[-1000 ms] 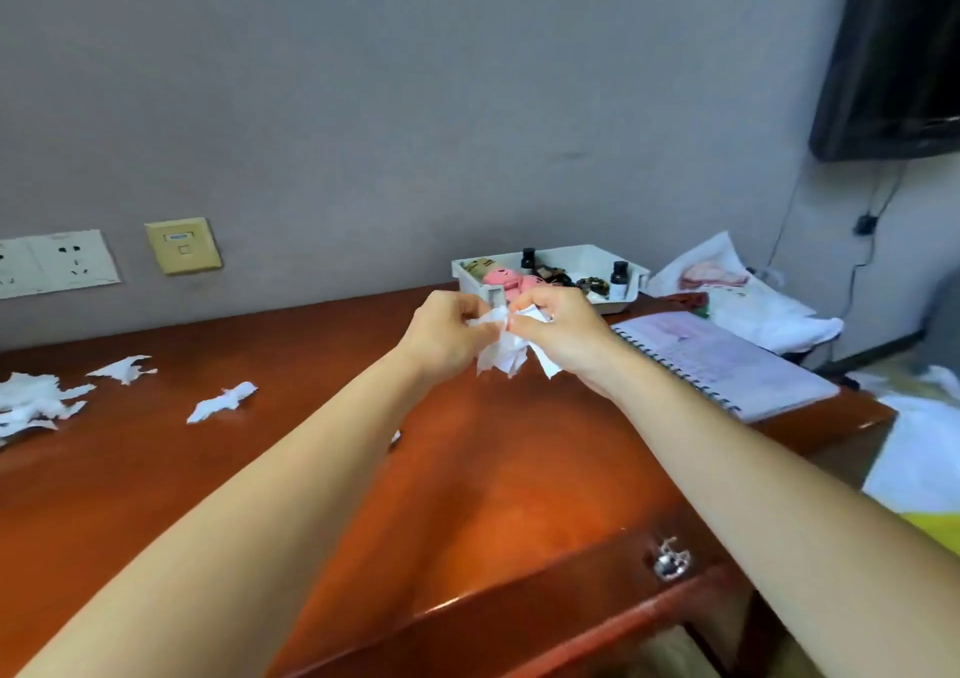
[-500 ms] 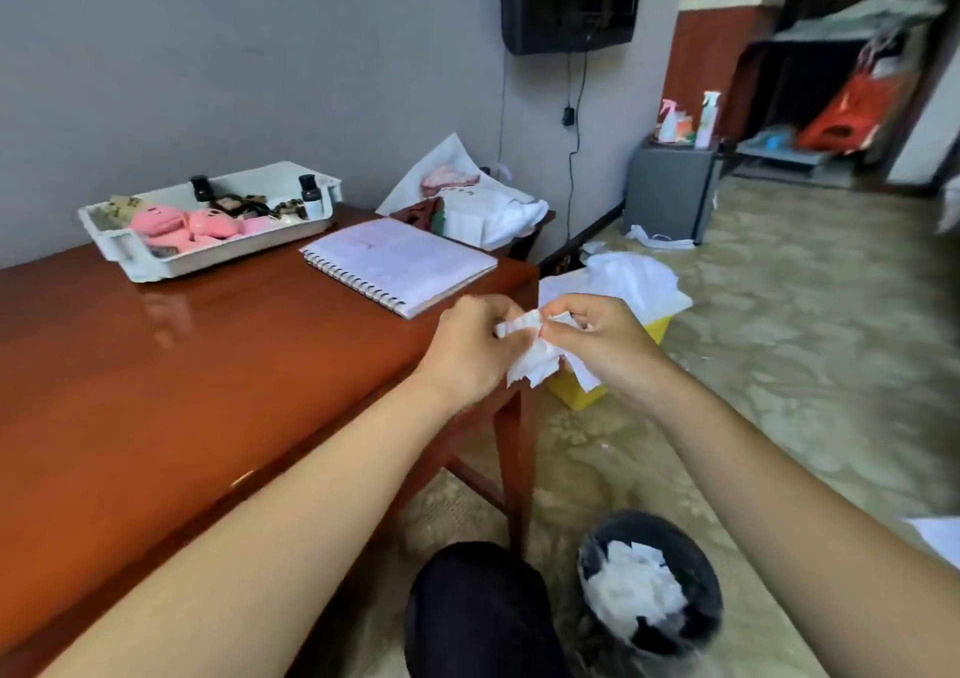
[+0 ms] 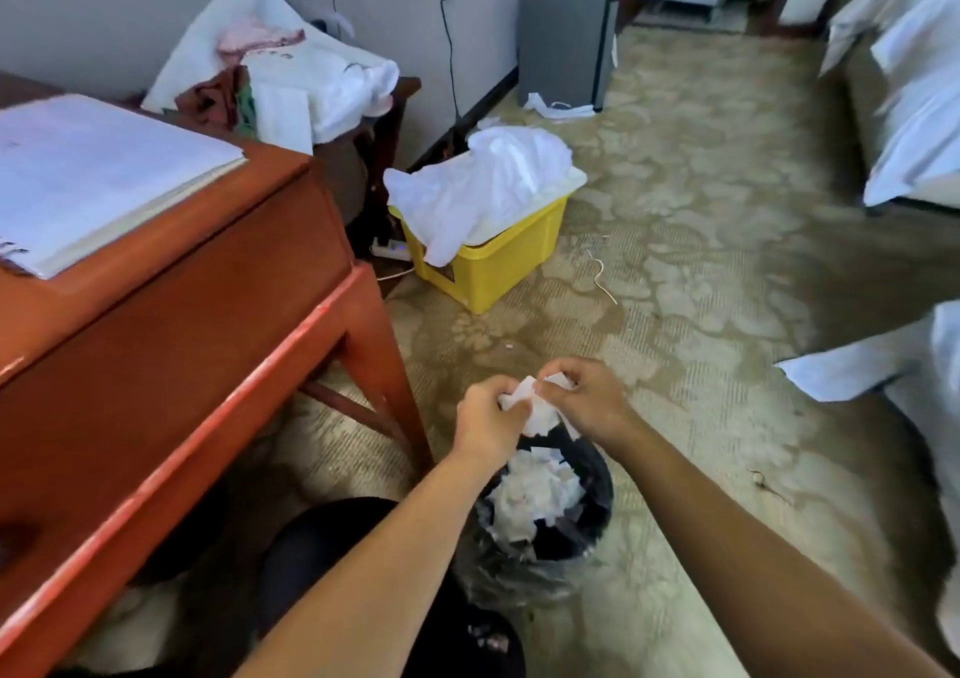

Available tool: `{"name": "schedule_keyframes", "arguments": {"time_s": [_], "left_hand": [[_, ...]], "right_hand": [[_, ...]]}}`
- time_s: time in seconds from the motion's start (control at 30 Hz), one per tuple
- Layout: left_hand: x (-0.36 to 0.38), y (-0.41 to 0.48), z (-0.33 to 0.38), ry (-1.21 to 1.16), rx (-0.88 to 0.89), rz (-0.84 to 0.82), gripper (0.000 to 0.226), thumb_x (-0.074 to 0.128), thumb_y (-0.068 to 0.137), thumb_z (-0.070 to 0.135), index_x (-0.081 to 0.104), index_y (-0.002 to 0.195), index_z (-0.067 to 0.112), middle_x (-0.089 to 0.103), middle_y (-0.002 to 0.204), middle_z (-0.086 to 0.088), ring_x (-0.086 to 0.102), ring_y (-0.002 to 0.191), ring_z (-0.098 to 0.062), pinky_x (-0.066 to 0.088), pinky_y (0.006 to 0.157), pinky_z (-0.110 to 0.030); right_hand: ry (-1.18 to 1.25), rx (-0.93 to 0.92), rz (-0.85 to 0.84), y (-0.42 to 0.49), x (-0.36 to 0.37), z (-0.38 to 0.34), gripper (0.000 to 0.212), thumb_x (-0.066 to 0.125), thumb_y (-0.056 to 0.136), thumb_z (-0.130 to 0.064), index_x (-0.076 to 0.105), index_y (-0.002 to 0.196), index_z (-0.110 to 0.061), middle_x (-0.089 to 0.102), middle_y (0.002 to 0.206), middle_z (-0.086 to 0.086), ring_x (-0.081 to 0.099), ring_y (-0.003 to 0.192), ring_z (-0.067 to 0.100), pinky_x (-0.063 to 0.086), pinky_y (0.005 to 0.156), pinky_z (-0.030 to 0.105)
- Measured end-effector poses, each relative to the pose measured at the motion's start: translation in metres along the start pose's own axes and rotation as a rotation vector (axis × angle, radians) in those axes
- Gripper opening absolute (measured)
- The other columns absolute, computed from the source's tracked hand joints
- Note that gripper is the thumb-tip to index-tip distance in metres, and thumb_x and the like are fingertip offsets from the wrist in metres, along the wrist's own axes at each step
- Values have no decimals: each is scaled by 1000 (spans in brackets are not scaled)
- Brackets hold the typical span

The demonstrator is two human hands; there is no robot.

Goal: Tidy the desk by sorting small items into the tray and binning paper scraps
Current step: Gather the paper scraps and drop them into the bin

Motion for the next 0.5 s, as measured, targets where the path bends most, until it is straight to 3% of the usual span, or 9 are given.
{"name": "schedule_keyframes", "arguments": {"time_s": [0.07, 0.13, 0.27, 0.33, 0.43, 0.5], "left_hand": [[21, 11, -25, -6, -69, -8, 26, 58, 88, 9, 54, 66, 20, 47, 62, 5, 48, 69, -20, 38, 60, -23], [38, 19, -44, 48, -151, -33, 8, 57, 91, 14, 60, 83, 14, 52, 73, 3, 48, 73, -16, 37, 55, -16], [64, 30, -81, 227, -292, -179, 32, 48, 96, 20, 52, 125, 9, 58, 114, -12, 56, 102, -27, 45, 82, -36], [73, 32, -95, 358, -290, -272, 41, 43, 98, 21, 40, 139, 13, 49, 136, -11, 49, 122, -28, 44, 98, -37], [78, 34, -109, 548, -269, -378, 48, 39, 100, 26, 30, 146, 12, 37, 147, -11, 38, 134, -30, 36, 108, -38], [78, 35, -113, 627, -215, -419, 48, 39, 99, 28, 32, 144, 12, 39, 145, -12, 37, 134, -30, 36, 108, -42]], "right_hand": [[-52, 43, -18, 9, 8, 31, 10, 63, 86, -9, 63, 77, -13, 58, 74, -8, 53, 71, 6, 40, 62, 14], [-73, 100, -18, 16, 15, 59, 9, 62, 86, -12, 63, 78, -14, 57, 76, -7, 53, 73, 9, 41, 65, 22], [-125, 224, -29, 29, 32, 104, 10, 57, 90, -12, 59, 81, -9, 53, 79, -6, 50, 80, 14, 37, 70, 26], [-157, 293, -31, 35, 40, 125, 10, 56, 91, -11, 58, 82, -10, 55, 85, 0, 50, 83, 16, 36, 73, 25], [-250, 386, -71, 41, 51, 156, 9, 52, 94, -15, 59, 88, -14, 58, 90, 4, 56, 84, 22, 43, 74, 29], [-326, 446, -169, 43, 59, 169, 19, 48, 96, -21, 62, 105, -13, 61, 94, 7, 56, 82, 24, 46, 73, 33]]}}
Point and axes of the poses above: each hand's wrist, its own y-axis towards the middle knuckle, its own x-axis out of the palm, z = x × y, the point moved 4 cm from there along y, towards the middle knuckle
